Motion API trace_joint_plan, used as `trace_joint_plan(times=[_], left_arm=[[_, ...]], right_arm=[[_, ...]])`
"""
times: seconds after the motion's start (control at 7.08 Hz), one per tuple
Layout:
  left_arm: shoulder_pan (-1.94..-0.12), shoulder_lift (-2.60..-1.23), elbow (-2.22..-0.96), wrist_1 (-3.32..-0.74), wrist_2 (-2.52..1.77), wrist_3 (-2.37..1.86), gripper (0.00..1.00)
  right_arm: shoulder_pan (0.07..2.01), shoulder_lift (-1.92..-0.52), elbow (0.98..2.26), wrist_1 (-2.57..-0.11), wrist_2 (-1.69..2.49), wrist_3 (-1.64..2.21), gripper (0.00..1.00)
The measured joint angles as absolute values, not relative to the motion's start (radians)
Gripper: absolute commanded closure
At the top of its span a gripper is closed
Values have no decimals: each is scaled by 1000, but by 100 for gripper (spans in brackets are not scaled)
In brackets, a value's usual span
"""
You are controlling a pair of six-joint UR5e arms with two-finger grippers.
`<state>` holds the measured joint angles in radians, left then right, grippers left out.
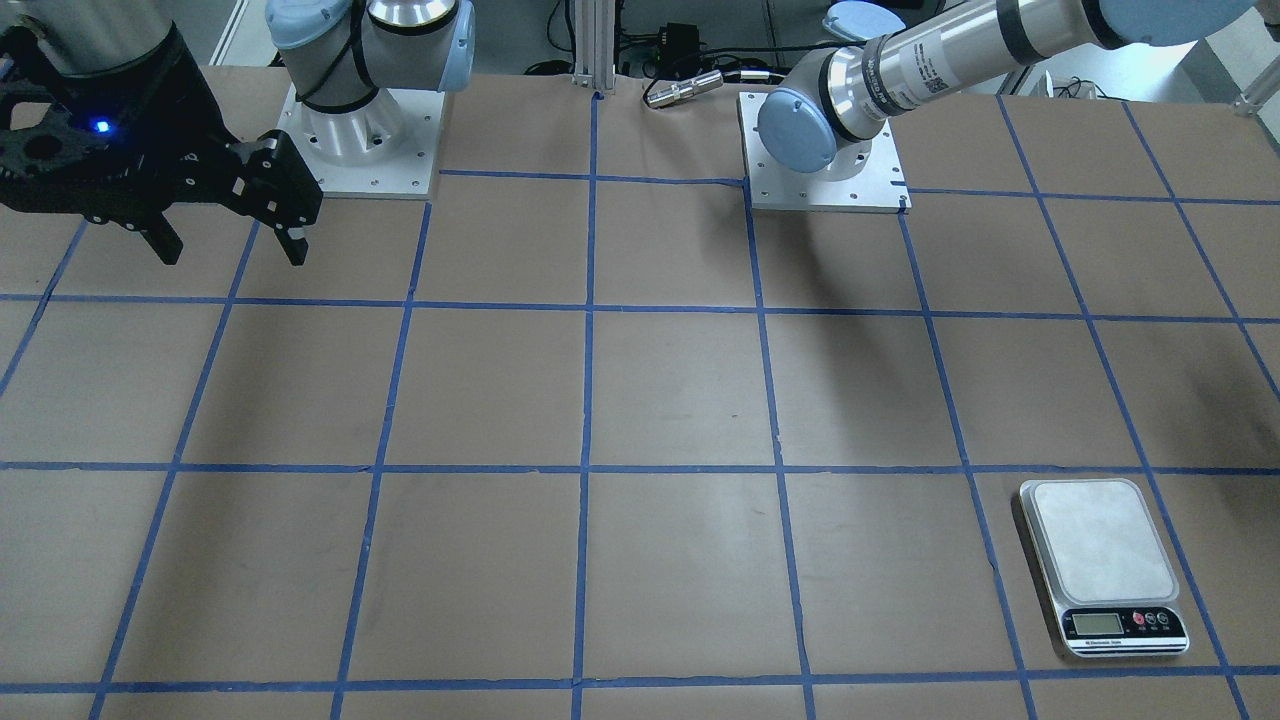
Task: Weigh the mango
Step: 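Lift the mango with the left gripper and carry it toward the scale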
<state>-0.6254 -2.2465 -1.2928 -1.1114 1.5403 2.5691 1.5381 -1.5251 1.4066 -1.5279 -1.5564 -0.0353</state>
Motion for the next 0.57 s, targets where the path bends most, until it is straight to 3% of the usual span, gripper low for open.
trace_joint_plan(times=[0.57], left_arm=[[-801,-2165,-1361,-1146,1535,2428,100]], right_arm=[[1539,-1525,1407,-1528,-1556,-35,0]])
